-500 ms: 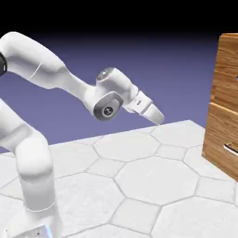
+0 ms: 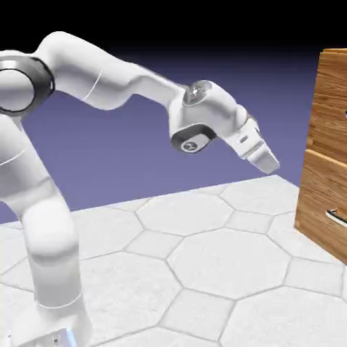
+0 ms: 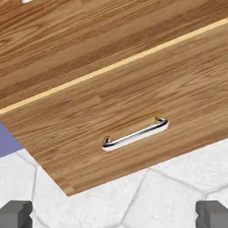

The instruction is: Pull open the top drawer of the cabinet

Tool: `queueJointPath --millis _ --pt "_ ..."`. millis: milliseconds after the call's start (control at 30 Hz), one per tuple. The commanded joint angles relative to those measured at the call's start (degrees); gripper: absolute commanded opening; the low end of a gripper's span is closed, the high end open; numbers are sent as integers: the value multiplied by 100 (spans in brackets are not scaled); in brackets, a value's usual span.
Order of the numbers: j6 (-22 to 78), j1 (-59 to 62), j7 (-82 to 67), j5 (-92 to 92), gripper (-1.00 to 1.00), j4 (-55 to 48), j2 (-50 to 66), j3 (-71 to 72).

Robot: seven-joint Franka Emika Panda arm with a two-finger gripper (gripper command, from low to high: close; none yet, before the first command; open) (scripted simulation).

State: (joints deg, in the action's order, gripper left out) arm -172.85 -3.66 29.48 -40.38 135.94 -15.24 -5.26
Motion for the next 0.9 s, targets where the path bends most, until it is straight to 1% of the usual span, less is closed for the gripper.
queueJointPath --millis 0,867 --pt "7 -18 -80 -250 0 -155 108 -33" --pt "192 -496 -2163 -6728 0 -4175 2902 -877"
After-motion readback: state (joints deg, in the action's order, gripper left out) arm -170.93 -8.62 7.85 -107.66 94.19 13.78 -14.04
